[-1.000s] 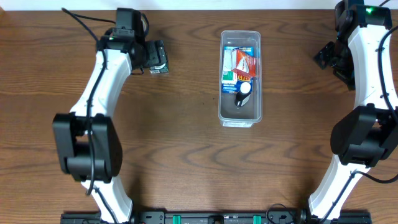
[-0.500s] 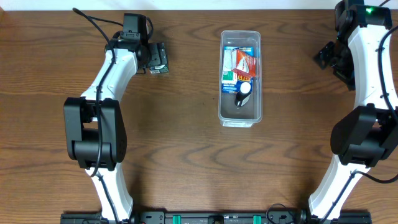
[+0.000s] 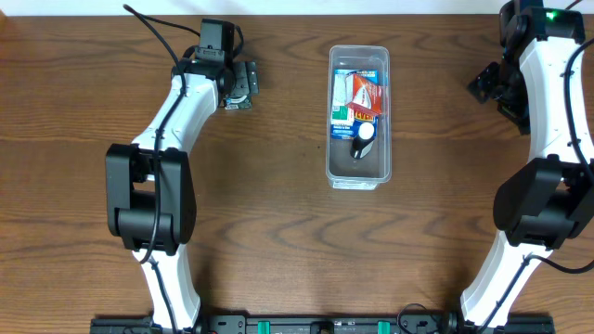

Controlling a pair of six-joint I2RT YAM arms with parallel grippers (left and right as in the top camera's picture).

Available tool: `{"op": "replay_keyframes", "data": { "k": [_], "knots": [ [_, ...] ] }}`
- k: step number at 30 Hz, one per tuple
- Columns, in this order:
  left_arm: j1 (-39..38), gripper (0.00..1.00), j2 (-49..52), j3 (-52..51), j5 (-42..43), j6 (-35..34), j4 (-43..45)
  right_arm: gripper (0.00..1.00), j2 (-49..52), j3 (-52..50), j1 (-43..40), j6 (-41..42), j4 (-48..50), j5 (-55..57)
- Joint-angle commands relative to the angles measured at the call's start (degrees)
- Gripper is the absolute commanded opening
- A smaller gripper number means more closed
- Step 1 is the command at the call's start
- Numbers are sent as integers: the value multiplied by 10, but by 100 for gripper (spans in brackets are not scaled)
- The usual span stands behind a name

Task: Pack container
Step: 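Lower the left gripper onto the green Zam-Buk tin and grasp it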

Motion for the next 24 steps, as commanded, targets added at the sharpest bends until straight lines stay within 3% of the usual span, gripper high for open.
{"op": "replay_keyframes", "data": {
  "k": [1,24],
  "knots": [
    [2,93,26,2,-17,11,2,99,-14,0,-2,10,-1,9],
    [1,93,80,2,7,12,19,99,-14,0,-2,10,-1,9]
  ]
}}
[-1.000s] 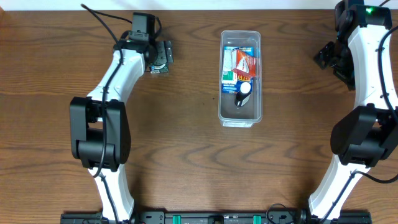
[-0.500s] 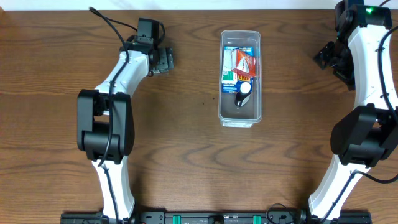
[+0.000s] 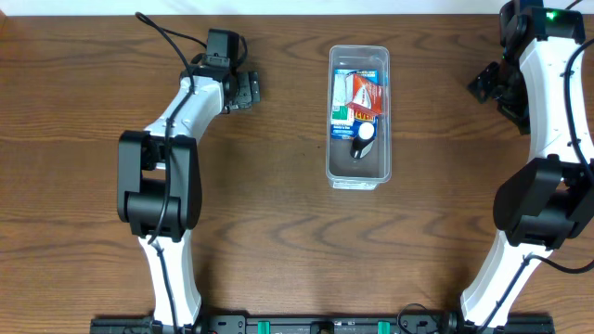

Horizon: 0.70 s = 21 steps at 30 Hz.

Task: Pack container
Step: 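Lower the left gripper onto the green Zam-Buk tin and grasp it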

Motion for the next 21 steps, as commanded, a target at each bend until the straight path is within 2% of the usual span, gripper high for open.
{"op": "replay_keyframes", "data": {
  "k": [1,13,17,21],
  "knots": [
    [1,93,22,2,6,12,-1,99,-14,0,-2,10,-1,9],
    [1,93,23,2,6,12,7,99,-14,0,-2,10,-1,9],
    [1,85,24,2,6,12,7,99,-14,0,-2,10,-1,9],
    [1,84,26,2,6,12,7,99,-14,0,-2,10,-1,9]
  ]
}}
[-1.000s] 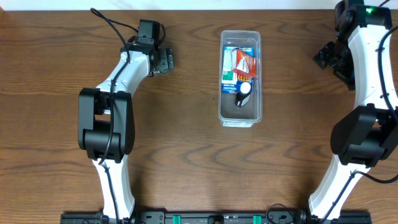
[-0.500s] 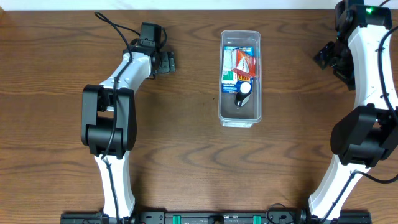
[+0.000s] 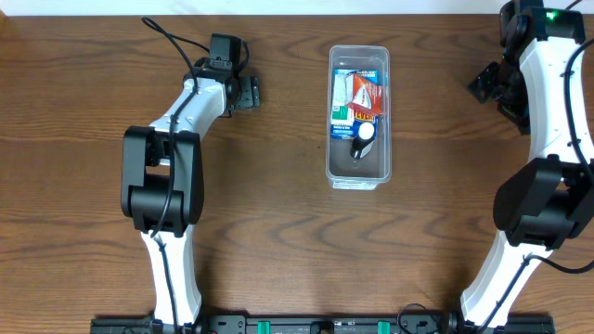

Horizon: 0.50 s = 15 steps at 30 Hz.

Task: Pack container
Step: 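Lower the left gripper onto the green Zam-Buk tin and grasp it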

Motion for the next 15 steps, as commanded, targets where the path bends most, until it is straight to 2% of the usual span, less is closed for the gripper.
{"op": "replay_keyframes", "data": {
  "k": [1,11,15],
  "knots": [
    [1,85,9,2,1,4,1,99,-14,0,-2,10,-1,9],
    [1,70,9,2,1,4,1,99,-14,0,-2,10,-1,9],
    [1,70,9,2,1,4,1,99,-14,0,-2,10,-1,9]
  ]
}}
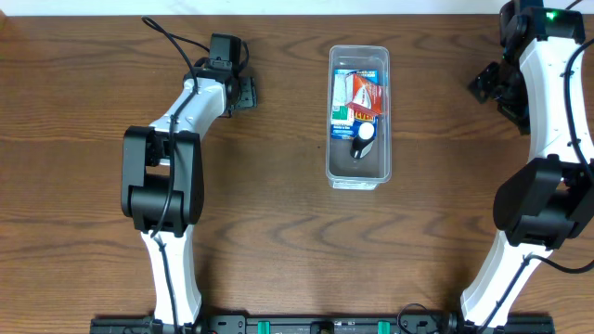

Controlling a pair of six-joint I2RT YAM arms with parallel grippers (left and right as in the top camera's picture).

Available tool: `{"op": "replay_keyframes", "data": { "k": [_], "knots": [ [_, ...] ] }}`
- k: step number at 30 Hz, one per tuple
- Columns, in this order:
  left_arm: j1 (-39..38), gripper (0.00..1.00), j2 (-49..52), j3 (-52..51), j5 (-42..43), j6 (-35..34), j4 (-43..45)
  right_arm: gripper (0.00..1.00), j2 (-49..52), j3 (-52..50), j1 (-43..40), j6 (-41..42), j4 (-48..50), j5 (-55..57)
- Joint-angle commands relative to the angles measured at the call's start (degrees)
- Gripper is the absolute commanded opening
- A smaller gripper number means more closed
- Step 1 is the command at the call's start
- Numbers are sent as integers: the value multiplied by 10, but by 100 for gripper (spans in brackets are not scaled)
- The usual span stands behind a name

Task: Pack container
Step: 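Lower the left gripper onto the green Zam-Buk tin and grasp it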

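Note:
A clear plastic container [358,172] stands upright in the middle of the table, long side running front to back. Inside it lie a red-orange packet [366,95], blue and green packets [342,113] and a dark item with a round white cap [366,135]. My left gripper [249,94] hovers to the left of the container's far end, well apart from it, with nothing seen in it. My right gripper [483,83] is far to the right, near the table's back edge. From overhead neither gripper's jaws can be read.
The left arm [162,176] is folded over the left half of the wooden table [278,241]. The right arm [548,139] rises along the right edge. A black cable [172,37] trails behind the left wrist.
The left gripper's tip sits a touch further left than before. The container, its contents and the right arm have not moved.
At first the left arm's elbow stood out toward the left edge, its gripper left of the container's far end. Then the elbow was drawn in closer to the centre and the wrist had turned. The container's contents and the right arm stayed the same throughout.

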Motion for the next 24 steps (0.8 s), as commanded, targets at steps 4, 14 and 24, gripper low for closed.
{"op": "replay_keyframes", "data": {
  "k": [4,14,24],
  "knots": [
    [1,69,9,2,1,2,0,99,-14,0,-2,10,-1,9],
    [1,62,3,2,1,3,-6,99,-14,0,-2,10,-1,9],
    [2,62,-45,2,1,3,-21,99,-14,0,-2,10,-1,9]
  ]
}}
